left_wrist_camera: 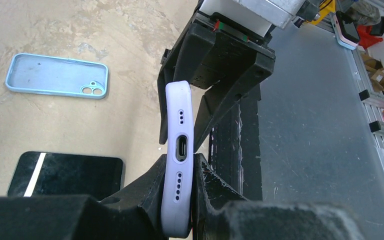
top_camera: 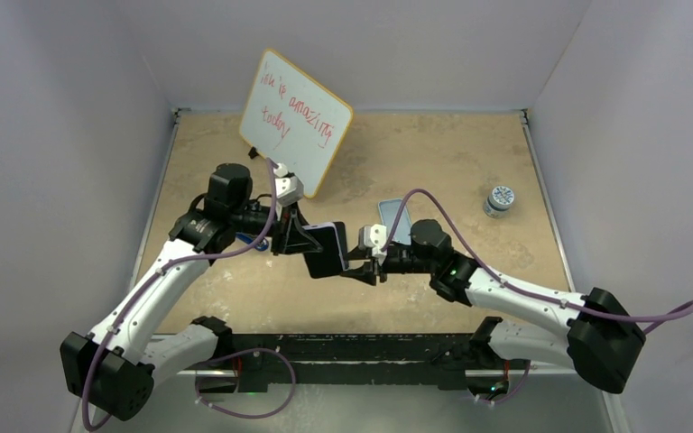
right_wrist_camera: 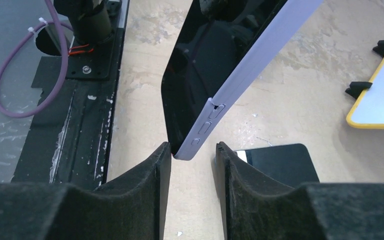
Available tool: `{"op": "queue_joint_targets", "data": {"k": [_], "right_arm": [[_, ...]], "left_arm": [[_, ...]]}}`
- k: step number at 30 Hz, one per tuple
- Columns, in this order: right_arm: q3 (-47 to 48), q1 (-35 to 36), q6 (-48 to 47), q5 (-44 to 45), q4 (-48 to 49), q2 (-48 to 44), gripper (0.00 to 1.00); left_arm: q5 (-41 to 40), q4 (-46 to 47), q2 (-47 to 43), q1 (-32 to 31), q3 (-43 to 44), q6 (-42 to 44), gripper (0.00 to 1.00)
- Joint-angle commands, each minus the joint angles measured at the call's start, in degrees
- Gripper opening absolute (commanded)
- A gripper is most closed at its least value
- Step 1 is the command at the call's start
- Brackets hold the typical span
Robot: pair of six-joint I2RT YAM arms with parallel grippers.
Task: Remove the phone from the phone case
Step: Remove the phone from the phone case.
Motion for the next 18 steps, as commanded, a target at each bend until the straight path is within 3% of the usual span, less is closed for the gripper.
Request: {"op": "queue_joint_targets", "data": {"k": [1, 7, 13, 18], "right_arm": [[2.74, -0.12, -2.39, -3.15, -0.79, 0.59, 0.37], [3.85, -0.12, -6.97, -7.83, -4.04, 1.66, 0.32], [5.40, -0.09, -15.92, -9.88, -10.02, 2.26, 0.02], [7.75, -0.11, -25.50, -12.38, -15.63, 2.70, 0.00]], "left_arm": [[3.85, 0.07, -1.26, -0.96, 3.58, 3.68, 0.00], [4.42, -1.48, -1.30, -1.77, 3.90, 5.21, 0.00], [4.18, -2.26, -1.75, -2.58, 3.60, 5.95, 0.00], [5.16, -2.64, -1.85, -3.37, 3.10, 6.41, 0.00]]}}
